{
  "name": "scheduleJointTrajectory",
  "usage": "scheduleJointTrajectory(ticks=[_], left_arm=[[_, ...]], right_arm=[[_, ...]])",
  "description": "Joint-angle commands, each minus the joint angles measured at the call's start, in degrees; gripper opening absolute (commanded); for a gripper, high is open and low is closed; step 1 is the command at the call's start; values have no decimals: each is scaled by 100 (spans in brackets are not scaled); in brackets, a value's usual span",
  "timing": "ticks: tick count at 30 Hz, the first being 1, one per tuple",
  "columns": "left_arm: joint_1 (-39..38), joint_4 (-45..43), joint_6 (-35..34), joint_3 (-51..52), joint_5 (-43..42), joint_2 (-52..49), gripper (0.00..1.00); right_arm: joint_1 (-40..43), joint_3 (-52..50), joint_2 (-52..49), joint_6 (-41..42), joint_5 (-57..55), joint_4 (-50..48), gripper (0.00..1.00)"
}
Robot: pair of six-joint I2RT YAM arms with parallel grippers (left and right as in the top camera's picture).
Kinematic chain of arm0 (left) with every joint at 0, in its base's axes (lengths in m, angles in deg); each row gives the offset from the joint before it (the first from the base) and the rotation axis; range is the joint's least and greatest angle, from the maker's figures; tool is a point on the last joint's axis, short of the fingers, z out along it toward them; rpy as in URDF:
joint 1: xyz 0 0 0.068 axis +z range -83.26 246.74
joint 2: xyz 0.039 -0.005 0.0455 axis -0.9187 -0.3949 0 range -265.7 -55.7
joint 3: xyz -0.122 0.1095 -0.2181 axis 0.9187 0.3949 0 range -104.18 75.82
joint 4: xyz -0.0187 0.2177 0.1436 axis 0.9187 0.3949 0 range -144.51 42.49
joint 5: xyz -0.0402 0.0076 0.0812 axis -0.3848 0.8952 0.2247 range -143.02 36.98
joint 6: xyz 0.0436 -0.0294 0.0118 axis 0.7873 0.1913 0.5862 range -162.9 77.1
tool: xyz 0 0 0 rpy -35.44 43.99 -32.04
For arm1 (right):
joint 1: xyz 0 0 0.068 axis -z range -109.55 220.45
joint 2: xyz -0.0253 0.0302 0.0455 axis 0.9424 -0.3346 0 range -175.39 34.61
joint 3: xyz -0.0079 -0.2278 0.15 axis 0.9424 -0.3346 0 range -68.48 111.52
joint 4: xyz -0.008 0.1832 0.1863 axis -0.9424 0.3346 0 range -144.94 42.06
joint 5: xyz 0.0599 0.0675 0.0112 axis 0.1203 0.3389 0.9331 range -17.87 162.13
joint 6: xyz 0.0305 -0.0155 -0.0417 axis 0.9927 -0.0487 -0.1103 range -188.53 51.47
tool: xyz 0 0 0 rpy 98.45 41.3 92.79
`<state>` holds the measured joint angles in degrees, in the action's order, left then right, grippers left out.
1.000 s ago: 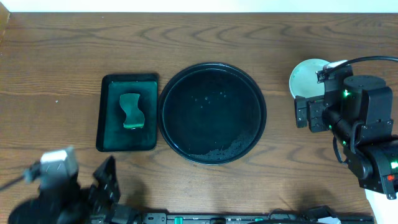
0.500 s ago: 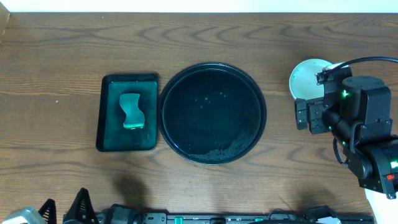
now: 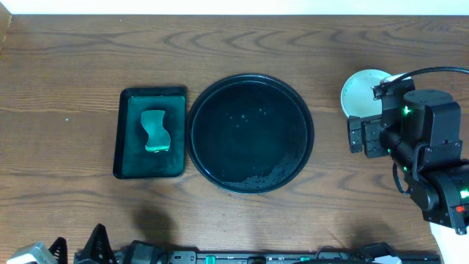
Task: Clean dirty plates on tray and stack at the side
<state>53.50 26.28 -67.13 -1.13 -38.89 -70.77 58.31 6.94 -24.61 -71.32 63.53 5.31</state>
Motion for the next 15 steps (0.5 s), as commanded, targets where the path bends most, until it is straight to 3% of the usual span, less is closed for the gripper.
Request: scheduleJointTrajectory(ticks=[1,11,15], left_arm=[[-24,15,-57,39,2,-42,79],[-24,17,-55,39,-802,-42,79],[-24,-9,37,39,-654,-42,79]], right_arm=[[-28,61,-4,-70,-35,7,99],[-28,61,-4,-70,-35,26,99],[-28,61,-4,-70,-35,31,99]])
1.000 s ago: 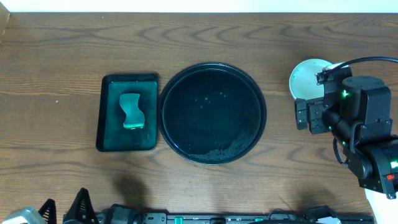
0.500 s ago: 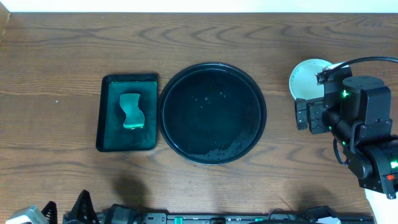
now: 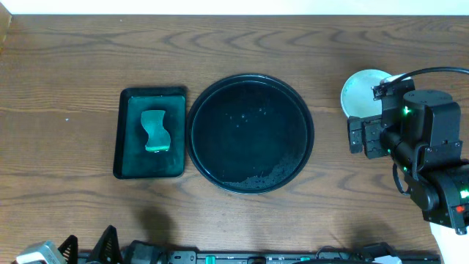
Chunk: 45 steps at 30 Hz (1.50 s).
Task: Clean dirty plates on tray and stack at the side
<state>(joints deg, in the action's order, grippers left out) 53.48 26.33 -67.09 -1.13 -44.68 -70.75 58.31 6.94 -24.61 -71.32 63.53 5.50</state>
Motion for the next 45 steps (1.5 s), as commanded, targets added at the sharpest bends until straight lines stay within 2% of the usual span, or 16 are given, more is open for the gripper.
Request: scheduleJointTrajectory(ticks=[1,4,9,17,21,27,34,45], left_arm=[[-22,-15,33,39,-4,-44,79],[-22,-101,79,42,275,-44,79],[-22,-509,787,103,317,-44,79],[-13,-1589,1222,411,332,-44,79],[293,-2542,1565,807,328,-33,79],[844,-4192,1563,2024,-105,398,79],[933,-6133,1558,3908,-417,1471,79],[1115,-8631,1558,5969,-686,1475,79]], right_arm=[[-28,61,-4,-70,-35,11,99],[-28,61,-4,-70,-35,13,99],[-28,61,-4,-70,-35,28,99],[-28,61,-4,-70,-35,28,99],[-28,61,-4,-70,-35,28,99],[-28,61,-4,-70,-35,28,99],[-28,61,-4,-70,-35,28,99],[-28,61,-4,-70,-35,28,99]])
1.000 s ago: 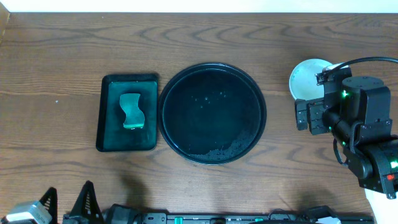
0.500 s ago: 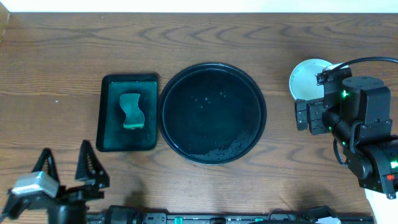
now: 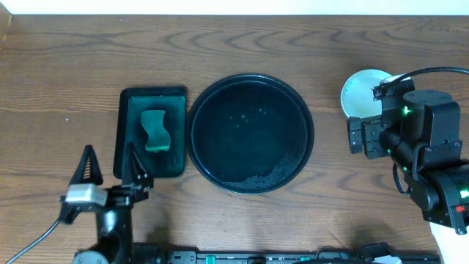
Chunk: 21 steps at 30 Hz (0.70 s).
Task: Clean dirty plates on tray and stack at the side
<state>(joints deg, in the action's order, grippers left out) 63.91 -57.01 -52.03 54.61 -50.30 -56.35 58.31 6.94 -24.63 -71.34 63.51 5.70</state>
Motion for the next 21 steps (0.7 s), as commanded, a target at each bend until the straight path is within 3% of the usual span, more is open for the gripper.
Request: scheduleJointTrajectory(ticks=[1,10,21], left_arm=[[90,-483,52,577,-125,37,79],[234,-1504,52,1648,-116,55,79],[713,-1556,52,2044,-101,55,79]], right_arm=[[-28,61,-2,-68,-33,9,99],[-28,61,-2,-68,-33,9,99],[-28,61,-2,-70,-31,9,99]])
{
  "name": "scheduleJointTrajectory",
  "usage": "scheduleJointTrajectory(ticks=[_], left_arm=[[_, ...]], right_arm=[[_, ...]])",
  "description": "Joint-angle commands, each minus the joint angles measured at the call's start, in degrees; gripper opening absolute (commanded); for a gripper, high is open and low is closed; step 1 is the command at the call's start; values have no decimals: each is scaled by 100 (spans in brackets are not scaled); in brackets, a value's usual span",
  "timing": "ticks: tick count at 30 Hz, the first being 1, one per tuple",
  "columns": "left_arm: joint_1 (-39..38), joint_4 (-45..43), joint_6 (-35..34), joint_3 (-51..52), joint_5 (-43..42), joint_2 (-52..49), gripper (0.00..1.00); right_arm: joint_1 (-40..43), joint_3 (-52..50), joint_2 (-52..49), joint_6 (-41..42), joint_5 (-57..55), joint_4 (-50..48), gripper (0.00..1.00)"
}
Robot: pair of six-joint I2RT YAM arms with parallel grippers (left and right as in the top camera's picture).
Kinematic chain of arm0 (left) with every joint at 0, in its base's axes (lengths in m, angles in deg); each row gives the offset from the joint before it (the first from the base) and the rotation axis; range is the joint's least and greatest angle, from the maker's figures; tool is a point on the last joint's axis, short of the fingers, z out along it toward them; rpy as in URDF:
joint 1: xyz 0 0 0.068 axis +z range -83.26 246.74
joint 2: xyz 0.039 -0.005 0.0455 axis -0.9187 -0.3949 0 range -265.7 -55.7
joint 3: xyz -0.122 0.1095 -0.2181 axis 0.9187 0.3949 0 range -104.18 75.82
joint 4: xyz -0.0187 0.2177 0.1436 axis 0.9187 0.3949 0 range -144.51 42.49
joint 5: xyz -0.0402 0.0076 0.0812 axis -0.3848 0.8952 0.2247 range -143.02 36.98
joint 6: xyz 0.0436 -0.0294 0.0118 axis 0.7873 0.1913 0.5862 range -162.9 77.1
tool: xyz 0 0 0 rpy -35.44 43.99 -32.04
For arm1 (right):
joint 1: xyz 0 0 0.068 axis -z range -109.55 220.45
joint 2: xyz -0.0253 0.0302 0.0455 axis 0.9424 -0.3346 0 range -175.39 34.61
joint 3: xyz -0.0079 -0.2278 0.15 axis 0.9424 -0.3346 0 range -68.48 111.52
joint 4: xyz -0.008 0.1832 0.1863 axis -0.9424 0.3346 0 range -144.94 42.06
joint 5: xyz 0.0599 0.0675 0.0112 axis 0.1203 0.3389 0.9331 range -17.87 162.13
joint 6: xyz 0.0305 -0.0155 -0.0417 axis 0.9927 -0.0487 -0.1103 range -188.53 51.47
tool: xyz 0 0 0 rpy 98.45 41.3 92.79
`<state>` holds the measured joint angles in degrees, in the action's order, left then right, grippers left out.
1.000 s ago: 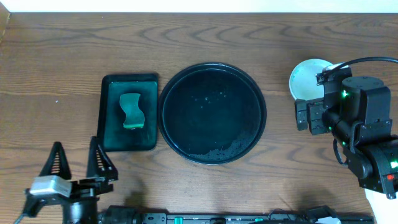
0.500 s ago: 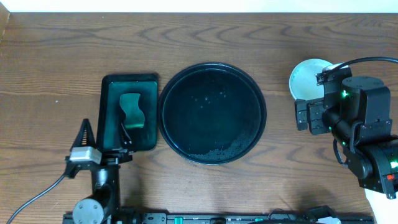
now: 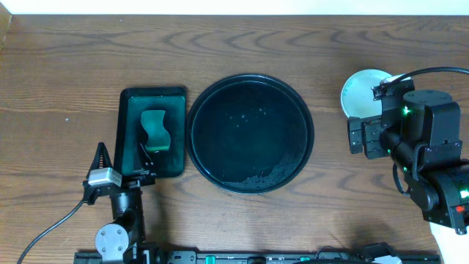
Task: Clean dirty plates on tray and stack at the side
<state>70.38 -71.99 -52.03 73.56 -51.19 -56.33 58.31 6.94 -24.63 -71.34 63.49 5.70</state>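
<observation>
The round black tray (image 3: 204,110) sits mid-table and holds only crumbs (image 3: 267,176) along its near rim. A white plate (image 3: 360,89) lies at the far right, partly covered by my right arm. A green sponge (image 3: 154,129) rests in a small dark rectangular tray (image 3: 124,117) left of the round one. My left gripper (image 3: 121,158) is open at that small tray's near edge, with one finger (image 3: 144,160) over the tray just below the sponge. My right gripper (image 3: 364,136) hangs beside the plate, its jaws hidden under the wrist.
The bulky right arm body (image 3: 432,154) fills the right edge of the table. The left arm's base (image 3: 113,238) and cable sit at the near edge. Bare wood lies along the far side and far left.
My left gripper has moved away from the near edge and slightly right. Its right finger now lies over the small tray below the sponge. The right arm and plate have not moved.
My left gripper first showed only at the bottom left edge, then a little further right. By 0.7 s ago it stood open on the table beside the small tray's near left corner, and now it reaches that tray's near edge. The right arm stayed by the plate throughout.
</observation>
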Motion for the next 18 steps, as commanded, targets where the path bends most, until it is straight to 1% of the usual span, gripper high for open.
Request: scheduleJointTrajectory(ticks=[1,7,12,14,16,18], left_arm=[[68,-63,52,210,-13,52,79],[70,496,55,205,33,52,79],[70,1700,55,205,33,52,79],[70,1985,55,205,33,52,80],[70,2164,63,205,31,52,79],[70,2153,184,205,28,50,79]], right_arm=[[-28,61,-2,-68,-31,9,99],[-28,61,-2,-68,-31,9,99],[-28,61,-2,-68,-28,9,99],[-28,61,-2,-68,-31,9,99],[-28,61,-2,-68,-31,9,99],[-28,61,-2,-68,-31,9,99]])
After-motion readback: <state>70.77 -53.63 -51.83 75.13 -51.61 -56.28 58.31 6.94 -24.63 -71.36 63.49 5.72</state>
